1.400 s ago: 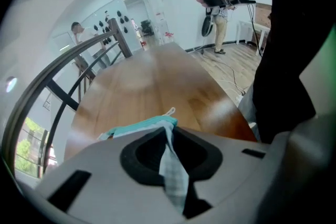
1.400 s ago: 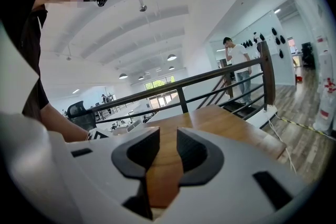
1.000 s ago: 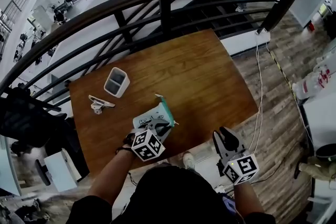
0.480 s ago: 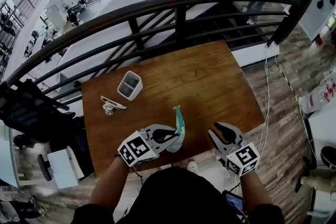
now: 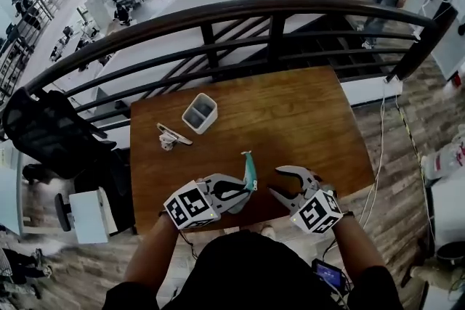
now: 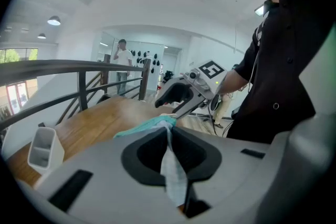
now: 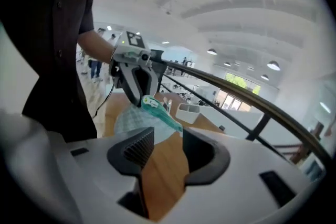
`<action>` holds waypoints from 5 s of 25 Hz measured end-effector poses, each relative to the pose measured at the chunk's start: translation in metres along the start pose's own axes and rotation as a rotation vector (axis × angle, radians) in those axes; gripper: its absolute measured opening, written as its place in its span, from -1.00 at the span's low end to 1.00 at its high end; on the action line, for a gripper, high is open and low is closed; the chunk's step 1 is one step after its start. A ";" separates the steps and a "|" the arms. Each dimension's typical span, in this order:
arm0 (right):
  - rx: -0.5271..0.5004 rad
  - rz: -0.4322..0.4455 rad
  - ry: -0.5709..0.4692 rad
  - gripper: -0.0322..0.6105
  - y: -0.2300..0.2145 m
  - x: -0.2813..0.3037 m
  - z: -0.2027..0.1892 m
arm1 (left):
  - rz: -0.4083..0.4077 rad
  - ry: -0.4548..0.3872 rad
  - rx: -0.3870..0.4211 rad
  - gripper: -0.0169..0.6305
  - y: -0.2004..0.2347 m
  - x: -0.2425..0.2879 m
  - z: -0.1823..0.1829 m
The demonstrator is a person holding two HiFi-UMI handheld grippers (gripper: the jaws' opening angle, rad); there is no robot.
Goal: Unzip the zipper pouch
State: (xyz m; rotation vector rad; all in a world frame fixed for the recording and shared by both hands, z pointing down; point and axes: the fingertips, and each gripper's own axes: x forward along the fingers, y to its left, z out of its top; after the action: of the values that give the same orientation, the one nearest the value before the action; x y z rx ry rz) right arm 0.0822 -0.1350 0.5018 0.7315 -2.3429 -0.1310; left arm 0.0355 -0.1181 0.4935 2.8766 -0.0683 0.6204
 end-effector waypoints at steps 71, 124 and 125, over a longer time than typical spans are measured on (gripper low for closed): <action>0.367 0.068 0.153 -0.59 -0.008 0.000 0.007 | 0.296 0.073 0.138 -0.75 0.035 0.011 -0.031; 0.690 0.149 0.032 -0.78 0.015 0.028 0.001 | 0.317 0.253 0.188 -0.75 0.036 0.027 -0.061; 0.716 0.157 0.025 -0.77 0.014 0.028 0.002 | 0.316 0.254 0.190 -0.74 0.036 0.027 -0.061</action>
State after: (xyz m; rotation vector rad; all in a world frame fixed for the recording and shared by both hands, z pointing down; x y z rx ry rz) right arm 0.0574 -0.1390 0.5205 0.8551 -2.4036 0.8161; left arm 0.0323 -0.1411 0.5657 2.9616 -0.4552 1.1004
